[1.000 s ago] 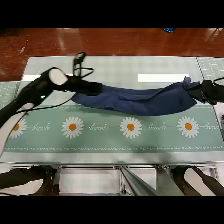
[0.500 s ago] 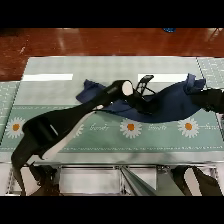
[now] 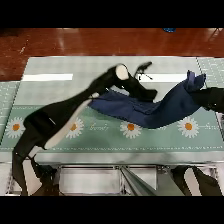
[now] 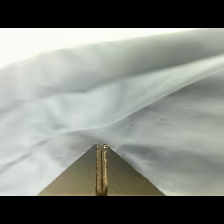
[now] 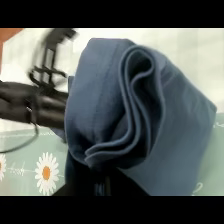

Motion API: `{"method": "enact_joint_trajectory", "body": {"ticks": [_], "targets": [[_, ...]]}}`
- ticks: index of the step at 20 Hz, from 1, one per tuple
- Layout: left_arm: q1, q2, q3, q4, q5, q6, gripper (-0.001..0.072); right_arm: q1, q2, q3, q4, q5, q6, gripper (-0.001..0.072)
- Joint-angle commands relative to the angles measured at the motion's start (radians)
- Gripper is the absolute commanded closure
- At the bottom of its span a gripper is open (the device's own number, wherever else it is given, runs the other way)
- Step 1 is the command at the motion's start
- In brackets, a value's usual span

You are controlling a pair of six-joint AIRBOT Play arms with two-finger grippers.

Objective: Fold the shirts.

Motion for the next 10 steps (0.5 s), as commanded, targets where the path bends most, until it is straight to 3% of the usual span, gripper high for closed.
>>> {"method": "enact_joint_trajectory", "body": {"ticks": [1, 4, 7, 10], "targets": [[0.209, 0.106, 0.021, 0.047, -0.173, 0.029, 0.0679, 0.055, -0.029, 0.018, 0.020, -0.042, -0.006, 0.0686], [0.417, 0.262, 0.018, 0.151, -0.308, 0.032, 0.0679, 0.247, -0.163, 0.097, 0.025, -0.099, 0.005, 0.0686], [0.554, 0.462, -0.009, 0.317, -0.315, 0.032, 0.0679, 0.489, -0.344, 0.222, 0.038, -0.273, 0.024, 0.0686], [0.636, 0.707, -0.177, 0.559, -0.287, 0.029, 0.0679, 0.689, -0.579, 0.396, 0.045, -0.359, 0.024, 0.0686]]}}
